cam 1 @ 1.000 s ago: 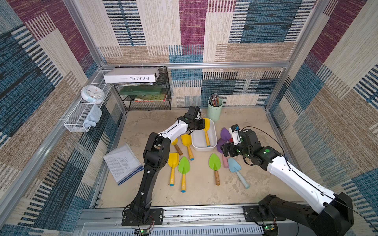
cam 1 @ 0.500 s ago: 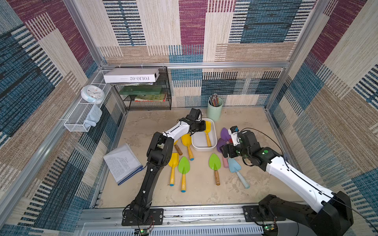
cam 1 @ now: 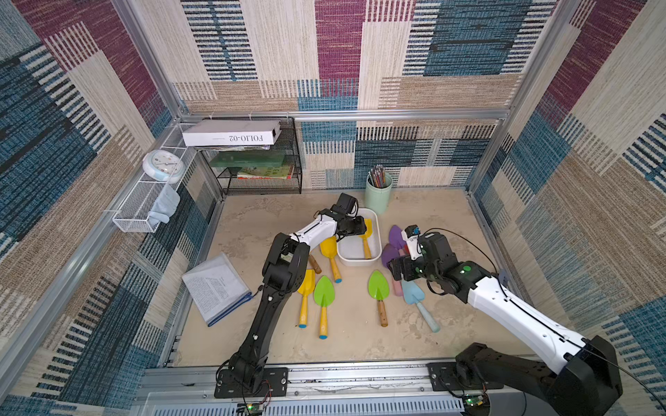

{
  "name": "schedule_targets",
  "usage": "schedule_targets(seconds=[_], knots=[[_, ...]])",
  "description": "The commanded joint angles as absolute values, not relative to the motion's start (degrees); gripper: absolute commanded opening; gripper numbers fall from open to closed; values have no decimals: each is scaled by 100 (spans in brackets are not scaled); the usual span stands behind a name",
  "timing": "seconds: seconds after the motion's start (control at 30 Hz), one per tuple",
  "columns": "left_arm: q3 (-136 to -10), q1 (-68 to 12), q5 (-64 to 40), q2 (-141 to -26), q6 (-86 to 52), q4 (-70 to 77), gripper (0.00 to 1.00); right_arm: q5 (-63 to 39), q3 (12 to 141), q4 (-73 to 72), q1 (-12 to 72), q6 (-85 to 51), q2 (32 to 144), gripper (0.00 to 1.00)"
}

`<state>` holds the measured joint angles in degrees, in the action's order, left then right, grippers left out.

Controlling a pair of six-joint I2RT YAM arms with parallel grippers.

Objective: Put the shovel into the storage box
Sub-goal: Place the shovel in the storage box, then pick up the shovel from the center of the board.

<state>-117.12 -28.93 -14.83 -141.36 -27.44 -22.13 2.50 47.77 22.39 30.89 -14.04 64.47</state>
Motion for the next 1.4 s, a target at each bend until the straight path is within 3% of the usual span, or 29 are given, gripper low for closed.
schedule_targets(seconds=[0.0, 0.17, 0.4, 0.83, 1.37], knots=[[-11762, -2892, -1230, -14100, -2702, -2628, 62, 241, 4773, 2195, 3091, -1402, 6400, 97], [-11930, -2942, -841, -13961, -2634, -3093, 84, 344, 4777, 2279, 3092, -1372, 6365, 98], [-11876, -3014, -541, -13480, -2525, -3369, 94, 1106, 4809, 2592, 2937, -1269, 6495, 93], [-11319, -3284, -1344, -12407, -2251, -2856, 98, 1152, 5047, 3146, 1667, -833, 7588, 85], [-9179, -3348, -2089, -10747, -2389, -1829, 98, 1192, 5809, 4219, 1330, -311, 8857, 70]])
